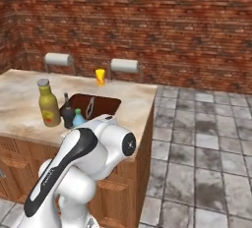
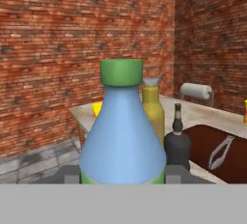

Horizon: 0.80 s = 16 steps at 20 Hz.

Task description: Place the drinks on the dining counter in a tight cluster.

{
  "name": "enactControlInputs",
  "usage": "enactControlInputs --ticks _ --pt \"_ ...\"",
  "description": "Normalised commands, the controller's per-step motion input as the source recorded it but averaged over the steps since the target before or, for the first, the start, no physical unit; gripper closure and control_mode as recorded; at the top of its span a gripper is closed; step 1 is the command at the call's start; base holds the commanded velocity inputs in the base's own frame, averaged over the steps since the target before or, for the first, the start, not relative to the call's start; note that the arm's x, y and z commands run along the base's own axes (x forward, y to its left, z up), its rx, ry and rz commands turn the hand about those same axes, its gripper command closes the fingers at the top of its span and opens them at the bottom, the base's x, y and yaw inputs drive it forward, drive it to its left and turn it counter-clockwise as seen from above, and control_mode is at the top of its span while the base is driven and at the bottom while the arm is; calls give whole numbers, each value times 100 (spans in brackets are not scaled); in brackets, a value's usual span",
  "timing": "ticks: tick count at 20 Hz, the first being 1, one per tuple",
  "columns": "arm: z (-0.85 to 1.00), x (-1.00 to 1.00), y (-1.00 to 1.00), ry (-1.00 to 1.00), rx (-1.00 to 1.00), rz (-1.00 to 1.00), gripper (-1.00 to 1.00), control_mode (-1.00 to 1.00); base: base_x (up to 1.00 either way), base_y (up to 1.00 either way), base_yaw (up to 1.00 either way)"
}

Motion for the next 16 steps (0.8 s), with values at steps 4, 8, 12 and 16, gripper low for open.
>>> enactControlInputs --ticks 4,8,12,16 --pt "0 0 0 0 0 0 100 100 75 47 -5" --pt "0 0 0 0 0 0 100 100 52 21 -1" --pt "0 0 0 0 0 0 100 100 8 0 0" --pt "0 0 0 0 0 0 100 100 0 0 0"
